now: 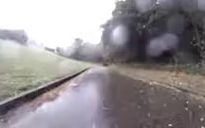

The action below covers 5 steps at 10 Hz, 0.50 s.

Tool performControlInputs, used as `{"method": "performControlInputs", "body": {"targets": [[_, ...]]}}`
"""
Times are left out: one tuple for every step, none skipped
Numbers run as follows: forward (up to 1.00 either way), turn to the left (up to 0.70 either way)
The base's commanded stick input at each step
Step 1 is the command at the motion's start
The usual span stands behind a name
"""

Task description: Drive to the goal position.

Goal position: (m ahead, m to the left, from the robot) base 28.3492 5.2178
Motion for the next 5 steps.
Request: {"method": "performControlInputs", "body": {"targets": [[1.0,0.0],[1.0,0.0],[1.0,0.0],[1.0,0.0],[1.0,0.0]]}}
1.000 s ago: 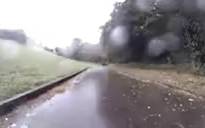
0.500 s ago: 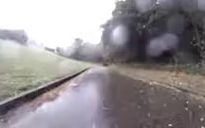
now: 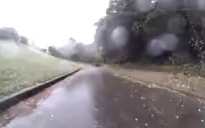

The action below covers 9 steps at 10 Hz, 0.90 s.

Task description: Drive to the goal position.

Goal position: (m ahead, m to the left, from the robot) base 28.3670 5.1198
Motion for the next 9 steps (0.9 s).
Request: {"method": "performControlInputs", "body": {"targets": [[1.0,0.0],[1.0,0.0],[1.0,0.0],[1.0,0.0],[0.98,0.0],[0.77,0.0],[0.55,0.0],[0.33,0.0],[0.11,0.0]]}}
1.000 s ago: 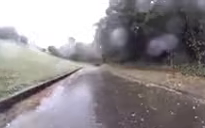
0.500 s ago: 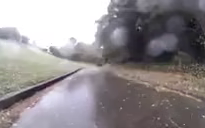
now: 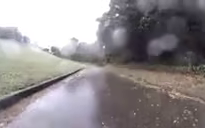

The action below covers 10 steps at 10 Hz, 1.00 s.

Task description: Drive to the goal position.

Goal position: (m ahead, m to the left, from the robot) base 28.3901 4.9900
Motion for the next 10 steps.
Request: {"method": "performControlInputs", "body": {"targets": [[0.0,0.0],[0.0,0.0],[0.0,0.0],[0.0,0.0],[0.0,0.0],[0.0,-0.63],[0.0,-1.0],[0.0,-1.0],[0.65,-0.35],[1.0,0.0]]}}
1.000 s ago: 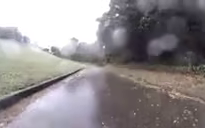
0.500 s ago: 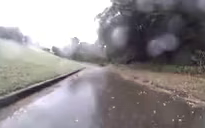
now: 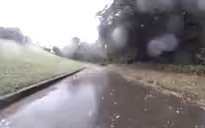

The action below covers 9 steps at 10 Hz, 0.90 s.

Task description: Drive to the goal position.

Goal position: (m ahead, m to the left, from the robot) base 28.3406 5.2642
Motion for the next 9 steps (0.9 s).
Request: {"method": "performControlInputs", "body": {"targets": [[1.0,0.0],[1.0,0.0],[1.0,0.0],[1.0,0.0],[1.0,0.0],[1.0,0.0],[1.0,0.0],[1.0,0.0],[1.0,0.0]]}}
